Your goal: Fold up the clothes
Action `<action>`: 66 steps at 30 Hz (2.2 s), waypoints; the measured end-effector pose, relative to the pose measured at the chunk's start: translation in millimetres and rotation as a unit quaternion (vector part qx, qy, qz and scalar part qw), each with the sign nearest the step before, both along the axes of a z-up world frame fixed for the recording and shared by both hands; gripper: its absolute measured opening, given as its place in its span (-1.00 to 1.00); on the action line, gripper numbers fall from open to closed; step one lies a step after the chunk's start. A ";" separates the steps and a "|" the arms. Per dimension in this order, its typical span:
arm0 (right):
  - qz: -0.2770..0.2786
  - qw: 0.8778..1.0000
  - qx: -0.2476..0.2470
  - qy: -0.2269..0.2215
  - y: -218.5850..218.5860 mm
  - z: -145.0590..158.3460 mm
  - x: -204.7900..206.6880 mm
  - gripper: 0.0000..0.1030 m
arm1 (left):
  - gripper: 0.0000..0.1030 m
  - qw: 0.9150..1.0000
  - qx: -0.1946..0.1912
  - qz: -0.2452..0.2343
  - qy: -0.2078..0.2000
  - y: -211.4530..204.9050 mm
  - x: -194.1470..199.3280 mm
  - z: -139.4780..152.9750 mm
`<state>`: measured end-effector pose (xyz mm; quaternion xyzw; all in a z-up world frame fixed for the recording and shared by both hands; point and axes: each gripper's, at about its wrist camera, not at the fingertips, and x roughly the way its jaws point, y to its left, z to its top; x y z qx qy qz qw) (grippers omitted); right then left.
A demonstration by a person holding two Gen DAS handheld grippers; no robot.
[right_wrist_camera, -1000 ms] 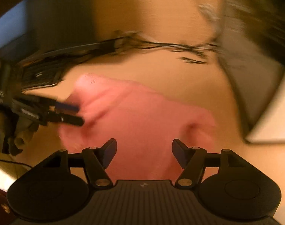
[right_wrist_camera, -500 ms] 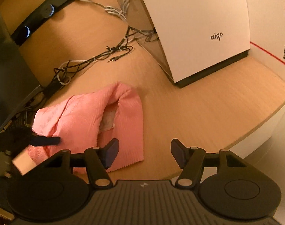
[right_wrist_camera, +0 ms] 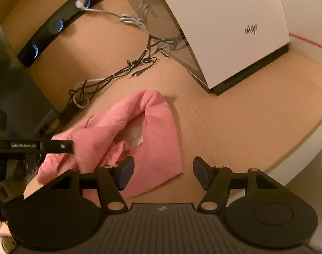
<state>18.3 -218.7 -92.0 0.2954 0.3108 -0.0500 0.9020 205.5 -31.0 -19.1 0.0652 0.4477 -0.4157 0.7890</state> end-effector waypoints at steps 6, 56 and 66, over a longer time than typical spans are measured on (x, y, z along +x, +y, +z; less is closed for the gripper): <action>-0.022 1.000 -0.012 0.008 13.3 -8.8 29.9 -0.64 | -0.79 0.995 -0.059 0.076 0.016 18.1 31.4 17.3; 0.232 0.941 -0.244 0.042 70.8 19.8 114.6 1.00 | 0.33 0.935 -0.152 0.312 0.078 147.1 14.5 -44.5; 0.194 0.899 -0.391 0.038 72.4 34.1 112.4 1.00 | 0.74 0.940 -0.197 0.276 0.047 135.7 -4.7 -1.5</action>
